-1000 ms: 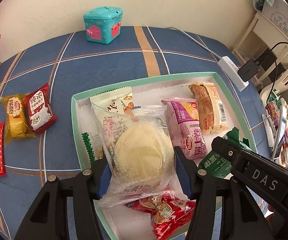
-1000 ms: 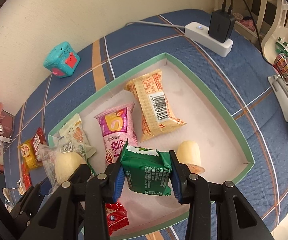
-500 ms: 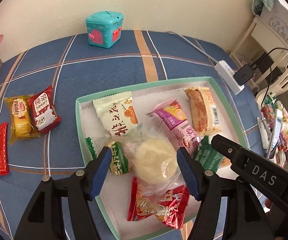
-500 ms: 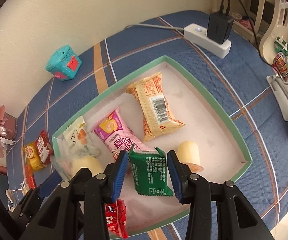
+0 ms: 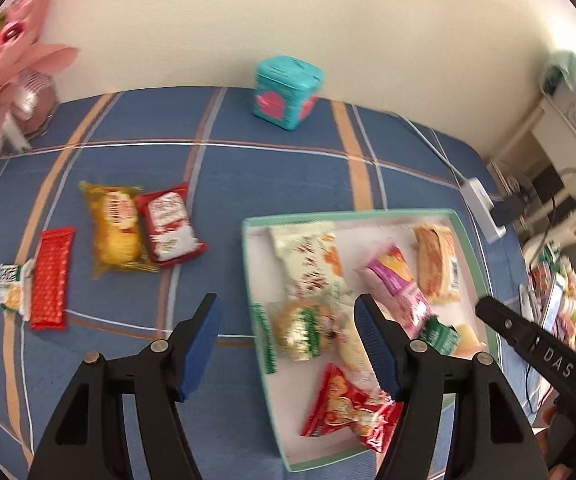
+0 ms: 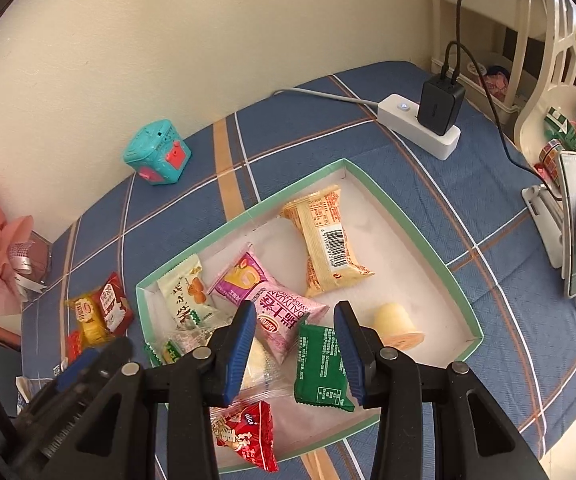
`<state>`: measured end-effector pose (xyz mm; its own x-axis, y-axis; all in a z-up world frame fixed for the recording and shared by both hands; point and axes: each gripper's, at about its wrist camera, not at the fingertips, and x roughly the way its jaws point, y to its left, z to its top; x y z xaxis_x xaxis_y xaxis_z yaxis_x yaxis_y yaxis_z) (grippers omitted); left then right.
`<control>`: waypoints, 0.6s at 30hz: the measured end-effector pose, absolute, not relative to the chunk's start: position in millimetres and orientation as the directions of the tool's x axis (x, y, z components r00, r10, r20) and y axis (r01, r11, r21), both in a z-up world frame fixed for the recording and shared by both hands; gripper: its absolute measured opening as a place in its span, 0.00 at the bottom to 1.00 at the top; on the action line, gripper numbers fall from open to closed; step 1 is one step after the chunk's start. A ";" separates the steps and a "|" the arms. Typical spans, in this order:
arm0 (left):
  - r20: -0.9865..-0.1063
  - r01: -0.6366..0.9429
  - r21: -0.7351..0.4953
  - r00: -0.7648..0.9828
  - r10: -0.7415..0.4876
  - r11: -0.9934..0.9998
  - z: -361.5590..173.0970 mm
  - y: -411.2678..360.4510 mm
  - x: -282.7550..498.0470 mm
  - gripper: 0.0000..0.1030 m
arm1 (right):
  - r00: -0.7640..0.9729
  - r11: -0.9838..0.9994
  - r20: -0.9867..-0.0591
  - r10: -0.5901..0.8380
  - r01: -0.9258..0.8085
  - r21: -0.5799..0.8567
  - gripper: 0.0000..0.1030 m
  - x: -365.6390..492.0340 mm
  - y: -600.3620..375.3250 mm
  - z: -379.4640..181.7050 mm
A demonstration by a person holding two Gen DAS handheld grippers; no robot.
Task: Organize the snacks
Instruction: 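Open both tools to drop the bun bag and green packet in the tray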
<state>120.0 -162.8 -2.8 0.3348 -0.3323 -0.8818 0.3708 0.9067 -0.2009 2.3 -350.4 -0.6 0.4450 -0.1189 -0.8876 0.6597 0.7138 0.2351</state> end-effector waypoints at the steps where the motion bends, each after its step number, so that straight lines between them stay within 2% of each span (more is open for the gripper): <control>1: -0.881 0.356 -0.202 0.342 -0.329 0.912 -1.7 -157.3 122.1 0.67 | 0.443 0.716 -0.889 -0.117 0.658 0.234 0.43 2.8 -349.5 -0.7; 18: -0.880 0.204 -0.227 0.376 -0.290 0.952 -3.3 -100.2 141.8 0.68 | 0.419 0.808 -0.902 -0.104 0.565 0.169 0.43 24.6 -307.4 -5.3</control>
